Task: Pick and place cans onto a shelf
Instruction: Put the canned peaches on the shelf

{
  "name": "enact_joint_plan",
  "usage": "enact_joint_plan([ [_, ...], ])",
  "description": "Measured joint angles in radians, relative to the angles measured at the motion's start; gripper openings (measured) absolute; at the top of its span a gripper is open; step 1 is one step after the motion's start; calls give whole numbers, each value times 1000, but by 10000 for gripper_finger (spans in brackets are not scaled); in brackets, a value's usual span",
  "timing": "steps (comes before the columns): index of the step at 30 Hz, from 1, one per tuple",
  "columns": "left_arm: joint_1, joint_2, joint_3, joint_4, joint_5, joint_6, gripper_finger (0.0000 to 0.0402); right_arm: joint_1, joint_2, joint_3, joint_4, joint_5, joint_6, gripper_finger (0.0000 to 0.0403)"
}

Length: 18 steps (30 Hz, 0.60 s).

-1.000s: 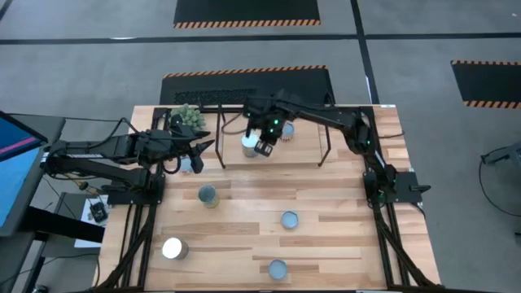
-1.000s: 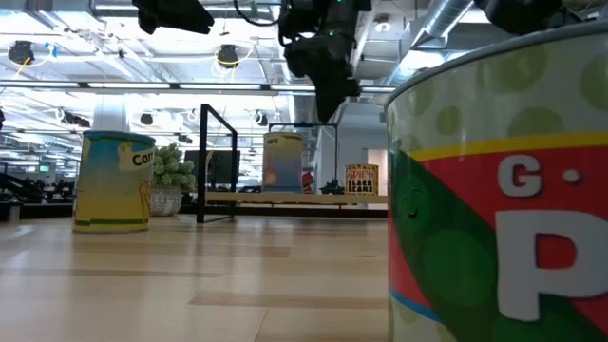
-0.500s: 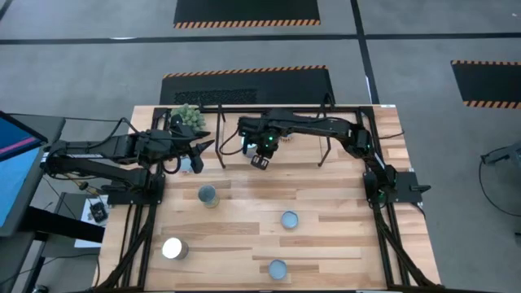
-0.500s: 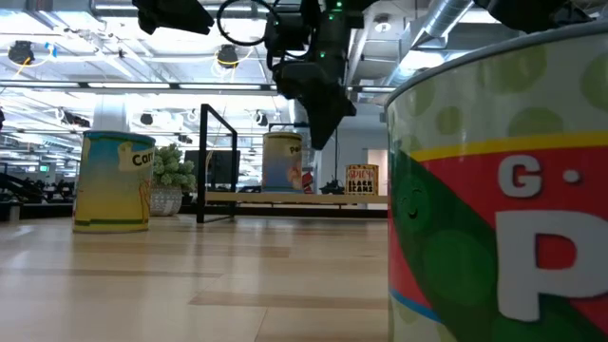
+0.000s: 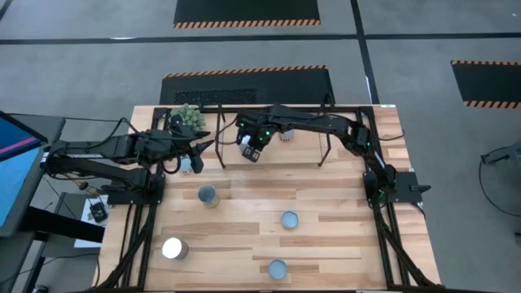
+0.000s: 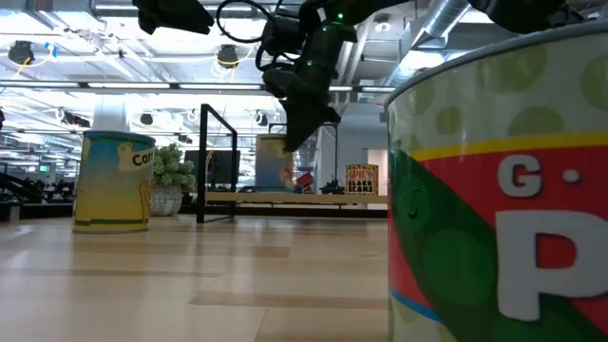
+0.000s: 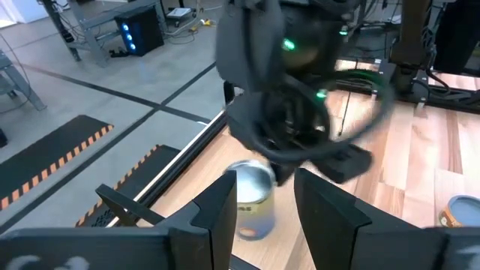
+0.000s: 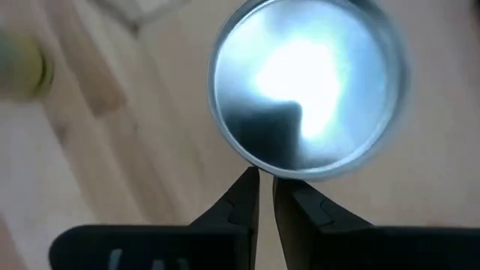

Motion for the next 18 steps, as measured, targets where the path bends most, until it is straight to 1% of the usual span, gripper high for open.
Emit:
enact_joint_plan([
  [8,0,0,0,0,0,-5,126,-46,0,0,135,2,13,65],
  [11,0,0,0,0,0,-5,126,-63,0,0,172,15,48,65],
  [14,0,0,0,0,0,-9,126,-71,0,0,171,25,68,65],
  [15,0,0,0,0,0,-10,126,-71,-2,0,161,13,69,65],
  [18,0,0,0,0,0,-10,126,-64,-10,0,128,-67,69,65],
])
